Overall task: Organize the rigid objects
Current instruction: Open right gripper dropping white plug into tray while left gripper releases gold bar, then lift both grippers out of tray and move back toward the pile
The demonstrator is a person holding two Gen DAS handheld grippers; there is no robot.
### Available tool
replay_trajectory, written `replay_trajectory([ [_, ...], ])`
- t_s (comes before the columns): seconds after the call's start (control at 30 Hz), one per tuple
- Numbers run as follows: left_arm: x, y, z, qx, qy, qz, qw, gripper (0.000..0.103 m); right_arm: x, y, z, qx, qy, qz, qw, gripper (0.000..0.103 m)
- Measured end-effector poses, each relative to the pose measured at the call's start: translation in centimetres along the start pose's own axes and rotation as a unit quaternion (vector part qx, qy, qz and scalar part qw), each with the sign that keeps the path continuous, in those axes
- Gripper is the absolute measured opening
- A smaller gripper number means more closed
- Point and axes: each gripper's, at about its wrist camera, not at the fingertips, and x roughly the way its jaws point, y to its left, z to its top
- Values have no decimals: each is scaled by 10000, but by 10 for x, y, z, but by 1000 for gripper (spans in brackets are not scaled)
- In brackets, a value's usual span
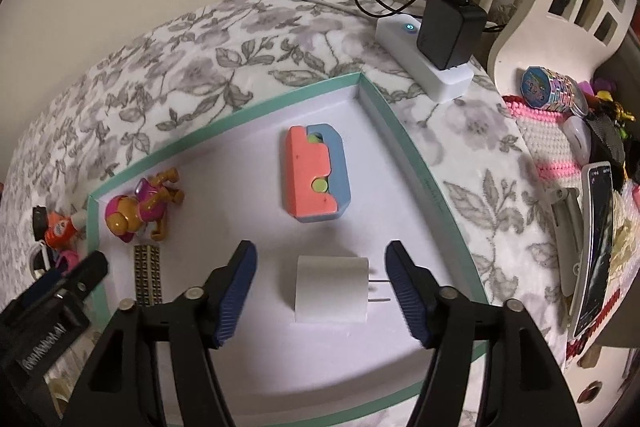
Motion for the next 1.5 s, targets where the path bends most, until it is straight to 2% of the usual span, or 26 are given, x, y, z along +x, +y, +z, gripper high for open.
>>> replay_trajectory([
  [0.1,0,7,1,-86,-87,125,9998,97,3,1,0,-49,4,-47,10000,76],
  [0.17,-1,11,2,-113,-150,211,9996,103,5,1,0,-56,2,-60,10000,86],
  [0.47,3,24,2,-169,-293,529,9980,103,-1,6,0,-165,-170,8,9997,91],
  [0.93,-6,41,6,-438,-477,526,9965,103,-5,17,1,-291,-258,119,9992,92],
  [1.33,-30,104,12,-1127,-729,580,9892,103,-10,76,-12,-894,-311,568,9939,92],
  [1.5,-33,130,14,-1289,-724,619,9871,103,-8,104,-19,-1152,-275,614,9911,92],
])
